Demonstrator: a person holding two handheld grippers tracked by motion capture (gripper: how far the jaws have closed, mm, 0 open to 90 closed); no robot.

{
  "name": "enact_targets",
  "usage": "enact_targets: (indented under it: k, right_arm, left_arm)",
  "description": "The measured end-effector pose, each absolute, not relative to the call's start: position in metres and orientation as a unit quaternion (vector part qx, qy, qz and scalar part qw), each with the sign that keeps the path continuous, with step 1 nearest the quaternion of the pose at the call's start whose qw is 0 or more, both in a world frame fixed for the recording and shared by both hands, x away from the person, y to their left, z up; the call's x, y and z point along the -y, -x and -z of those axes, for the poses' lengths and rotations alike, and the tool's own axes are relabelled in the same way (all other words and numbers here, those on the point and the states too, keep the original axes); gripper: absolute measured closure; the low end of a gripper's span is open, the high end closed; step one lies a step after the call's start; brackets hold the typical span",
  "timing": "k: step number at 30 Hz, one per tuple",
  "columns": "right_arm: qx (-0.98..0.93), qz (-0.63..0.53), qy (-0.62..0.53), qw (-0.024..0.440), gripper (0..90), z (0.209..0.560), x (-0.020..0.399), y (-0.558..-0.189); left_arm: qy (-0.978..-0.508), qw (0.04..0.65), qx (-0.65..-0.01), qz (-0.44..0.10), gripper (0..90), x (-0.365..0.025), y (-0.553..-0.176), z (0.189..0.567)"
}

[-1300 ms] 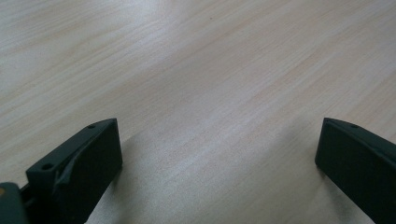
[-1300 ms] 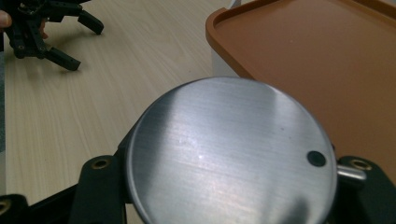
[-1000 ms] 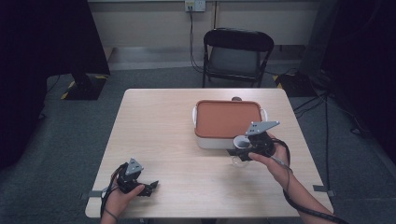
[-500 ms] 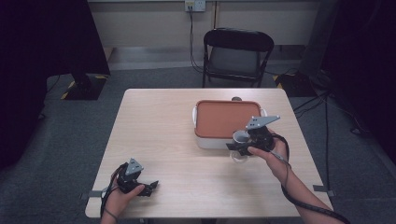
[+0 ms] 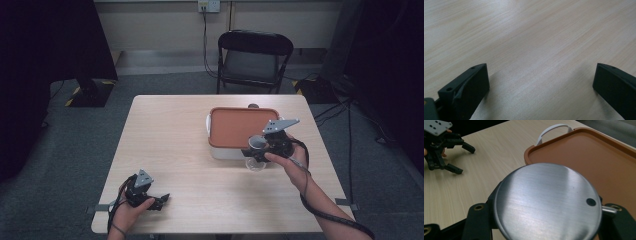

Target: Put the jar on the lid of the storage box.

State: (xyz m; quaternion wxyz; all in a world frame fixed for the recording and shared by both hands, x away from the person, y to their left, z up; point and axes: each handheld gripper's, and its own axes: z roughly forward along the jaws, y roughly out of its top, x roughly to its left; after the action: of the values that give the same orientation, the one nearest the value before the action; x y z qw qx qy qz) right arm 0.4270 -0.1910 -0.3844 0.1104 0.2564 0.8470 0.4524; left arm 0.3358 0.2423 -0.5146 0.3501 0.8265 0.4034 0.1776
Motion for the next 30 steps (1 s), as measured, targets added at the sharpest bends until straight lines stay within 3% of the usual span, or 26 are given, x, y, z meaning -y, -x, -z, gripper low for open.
enact_targets:
  k: [30]
  right_arm:
    - [-0.839, -0.462, -0.265, 0.115, 38.1, 0.362, 0.19, -0.439]
  left_arm:
    - [-0.826, 0.35, -0.404, -0.178, 0.2, -0.242, -0.336, 0.515]
